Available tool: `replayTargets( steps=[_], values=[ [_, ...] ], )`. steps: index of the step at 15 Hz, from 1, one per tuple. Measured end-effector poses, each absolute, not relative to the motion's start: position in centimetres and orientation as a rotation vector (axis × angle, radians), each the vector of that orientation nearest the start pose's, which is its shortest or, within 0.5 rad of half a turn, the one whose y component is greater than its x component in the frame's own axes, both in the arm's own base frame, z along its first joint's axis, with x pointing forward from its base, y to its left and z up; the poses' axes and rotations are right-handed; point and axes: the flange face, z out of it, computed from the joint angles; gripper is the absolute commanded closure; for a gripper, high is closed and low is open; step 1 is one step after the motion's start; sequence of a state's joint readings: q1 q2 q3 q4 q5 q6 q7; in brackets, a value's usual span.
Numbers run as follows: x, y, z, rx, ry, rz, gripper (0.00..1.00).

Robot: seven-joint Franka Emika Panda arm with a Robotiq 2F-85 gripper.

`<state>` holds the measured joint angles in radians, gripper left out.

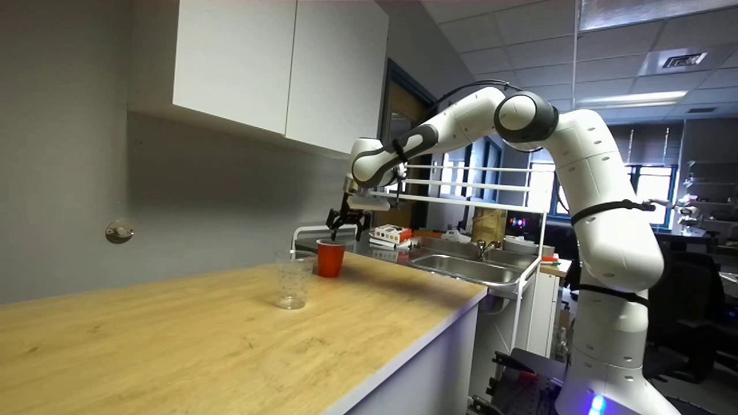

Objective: Pour the contents of the red cup into the clear cup

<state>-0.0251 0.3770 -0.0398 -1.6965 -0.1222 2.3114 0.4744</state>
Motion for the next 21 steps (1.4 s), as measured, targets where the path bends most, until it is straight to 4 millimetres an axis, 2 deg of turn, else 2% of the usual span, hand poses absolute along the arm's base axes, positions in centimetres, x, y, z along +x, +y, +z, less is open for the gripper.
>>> replayTargets(
  steps=[1,2,3,4,7,11,15,17,21],
  values=[
    [68.0,-4.5,39.7,-3.094,0.739,-0.388,0.00],
    [68.2,-4.7,39.2,-3.092,0.750,-0.368,0.25],
    [68.3,-4.9,38.8,-3.091,0.759,-0.349,0.27],
    [68.3,-5.1,38.3,-3.094,0.768,-0.330,0.33],
    [68.5,-5.8,37.1,-3.098,0.791,-0.291,0.58],
    [68.6,-5.7,36.8,-3.102,0.793,-0.274,0.89],
    [68.8,-4.8,37.3,-3.106,0.774,-0.275,0.97],
    [68.9,-4.1,37.6,-3.108,0.761,-0.279,0.92],
    [69.1,-2.3,37.8,-3.116,0.721,-0.281,0.91]
  ],
)
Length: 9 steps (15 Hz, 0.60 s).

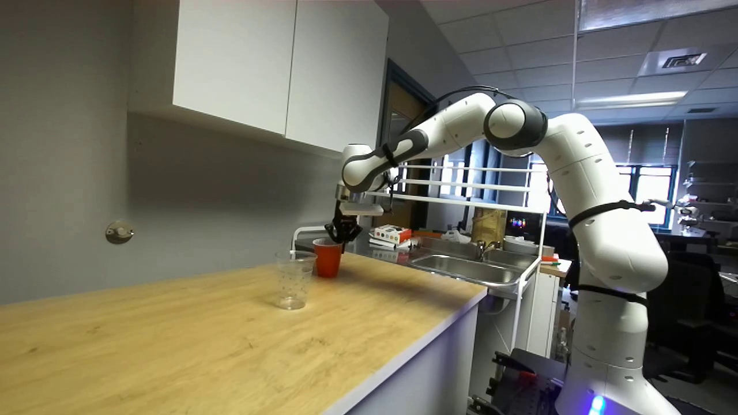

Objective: Pour the contents of the red cup into the clear cup

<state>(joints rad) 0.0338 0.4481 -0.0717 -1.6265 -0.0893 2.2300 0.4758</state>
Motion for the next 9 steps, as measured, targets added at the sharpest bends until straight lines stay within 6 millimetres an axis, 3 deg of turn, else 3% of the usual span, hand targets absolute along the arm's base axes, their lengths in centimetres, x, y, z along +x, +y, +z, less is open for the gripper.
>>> replayTargets(
  steps=[9],
  values=[
    [67.7,5.7,39.8,-3.225,0.575,-0.293,0.92]
  ],
)
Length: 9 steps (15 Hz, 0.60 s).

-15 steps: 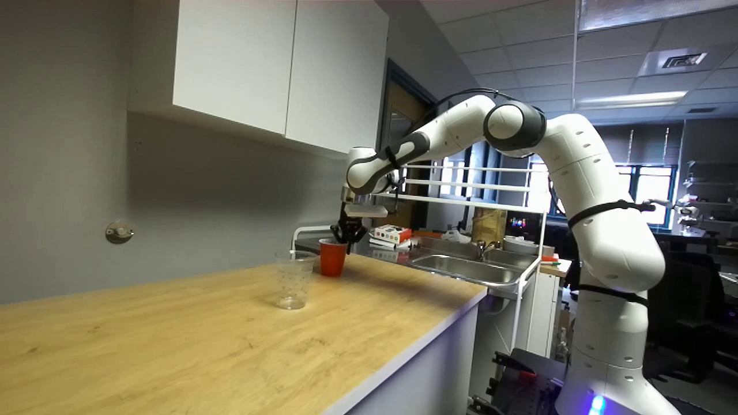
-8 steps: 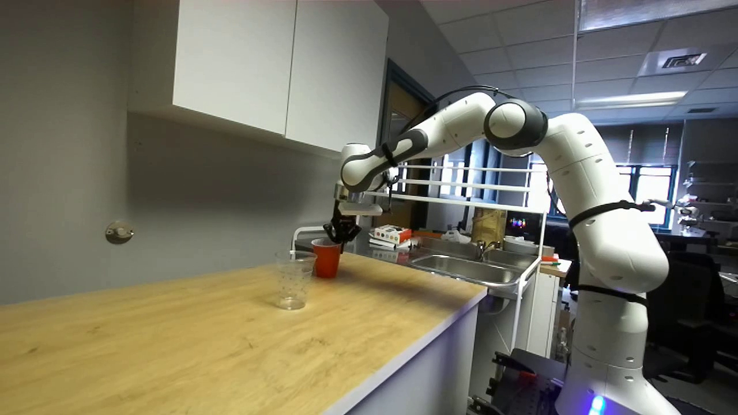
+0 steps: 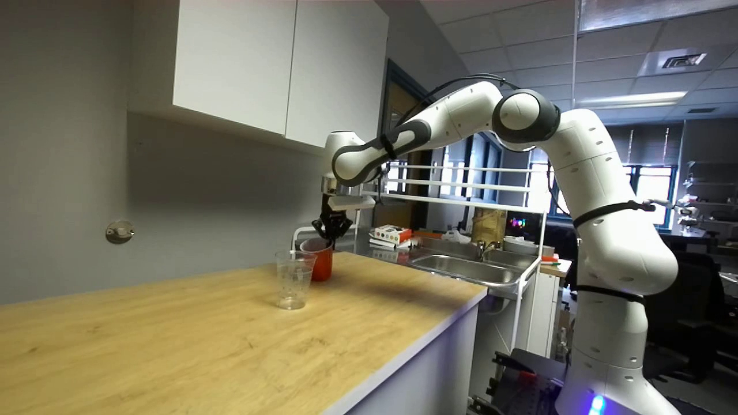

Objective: Pour the contents of the red cup into the clear cup

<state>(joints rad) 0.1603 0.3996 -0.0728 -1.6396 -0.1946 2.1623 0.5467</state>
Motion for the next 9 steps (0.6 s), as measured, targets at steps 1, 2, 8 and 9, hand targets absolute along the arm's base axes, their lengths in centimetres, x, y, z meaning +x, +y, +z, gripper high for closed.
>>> replayTargets(
  steps=[1,2,8,9],
  values=[
    [67.3,6.8,40.3,-3.247,0.557,-0.301,0.92],
    [67.0,7.7,40.8,-3.265,0.534,-0.315,0.92],
    [65.2,11.4,43.7,-3.320,0.431,-0.407,0.91],
    [65.0,11.5,44.1,-3.321,0.425,-0.412,0.92]
  ],
)
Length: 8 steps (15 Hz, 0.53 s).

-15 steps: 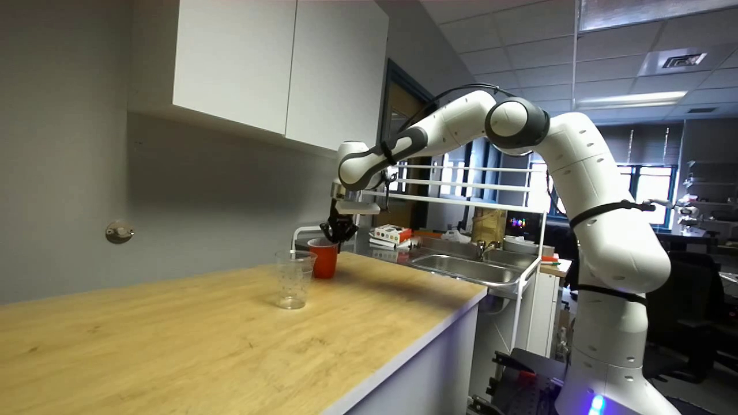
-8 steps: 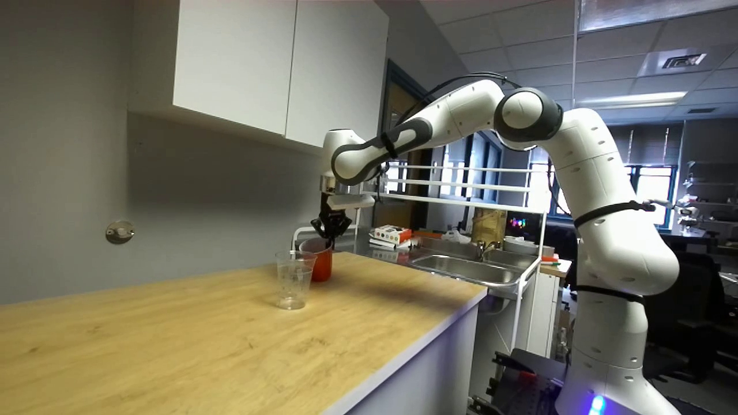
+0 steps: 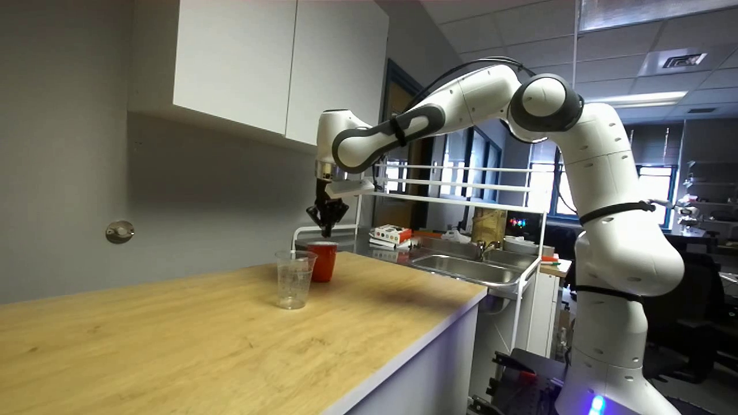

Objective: Pour the contents of the red cup into the clear cup

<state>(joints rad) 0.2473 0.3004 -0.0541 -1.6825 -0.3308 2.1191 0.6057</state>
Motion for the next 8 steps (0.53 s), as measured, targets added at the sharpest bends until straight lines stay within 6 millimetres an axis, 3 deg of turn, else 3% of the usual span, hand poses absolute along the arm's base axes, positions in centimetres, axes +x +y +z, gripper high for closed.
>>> replayTargets(
  steps=[3,4,5,8],
  values=[
    [64.69,11.50,44.66,-3.322,0.423,-0.421,0.92],
    [64.64,11.42,44.69,-3.322,0.425,-0.421,0.67],
    [64.60,11.32,44.69,-3.322,0.427,-0.420,0.66],
    [64.55,10.89,44.66,-3.323,0.437,-0.416,0.46]
  ],
)
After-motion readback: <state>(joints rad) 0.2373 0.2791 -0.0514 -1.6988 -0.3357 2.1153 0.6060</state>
